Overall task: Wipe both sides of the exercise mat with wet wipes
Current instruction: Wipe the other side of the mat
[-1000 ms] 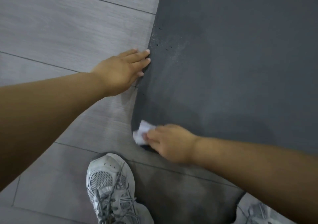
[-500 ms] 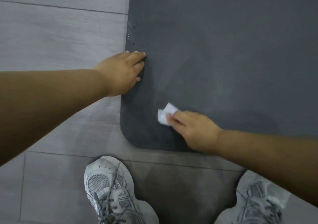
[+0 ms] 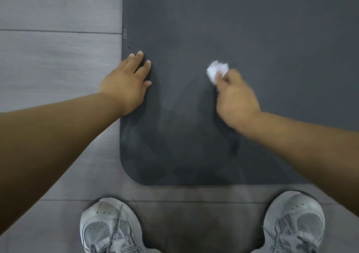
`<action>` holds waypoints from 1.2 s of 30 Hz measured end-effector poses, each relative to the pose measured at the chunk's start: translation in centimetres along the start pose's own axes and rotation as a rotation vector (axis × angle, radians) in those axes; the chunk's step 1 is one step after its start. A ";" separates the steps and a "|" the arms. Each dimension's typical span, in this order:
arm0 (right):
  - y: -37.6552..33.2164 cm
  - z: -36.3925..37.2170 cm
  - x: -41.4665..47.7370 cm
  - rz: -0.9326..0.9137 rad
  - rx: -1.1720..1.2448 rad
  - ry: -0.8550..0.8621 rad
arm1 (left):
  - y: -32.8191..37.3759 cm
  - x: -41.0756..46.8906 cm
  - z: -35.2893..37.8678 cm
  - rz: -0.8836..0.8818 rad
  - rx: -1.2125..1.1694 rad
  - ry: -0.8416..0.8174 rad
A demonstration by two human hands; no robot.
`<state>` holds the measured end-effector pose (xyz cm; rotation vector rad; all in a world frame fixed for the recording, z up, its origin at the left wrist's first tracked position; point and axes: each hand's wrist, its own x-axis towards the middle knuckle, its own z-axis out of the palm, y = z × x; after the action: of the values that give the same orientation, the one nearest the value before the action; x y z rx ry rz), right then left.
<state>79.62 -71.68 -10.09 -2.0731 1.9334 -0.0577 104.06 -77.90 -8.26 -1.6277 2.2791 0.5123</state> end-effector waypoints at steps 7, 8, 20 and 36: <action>-5.1 1.2 -2.7 -0.860 0.075 -0.233 | -1.0 0.5 -0.8 0.049 -0.055 0.082; -4.3 0.7 -1.0 -0.757 0.102 -0.209 | -1.1 0.6 -0.8 0.051 -0.058 0.093; -4.2 -0.2 6.3 -0.581 0.013 -0.121 | -1.8 4.0 -1.4 -0.052 -0.126 0.121; -2.8 -2.5 14.8 -0.165 -0.039 0.026 | -1.6 4.6 -2.9 -0.095 -0.007 0.019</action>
<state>83.11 -86.49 -9.64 -2.2651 1.7872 -0.0841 104.05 -83.56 -7.90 -1.7412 2.2024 0.4843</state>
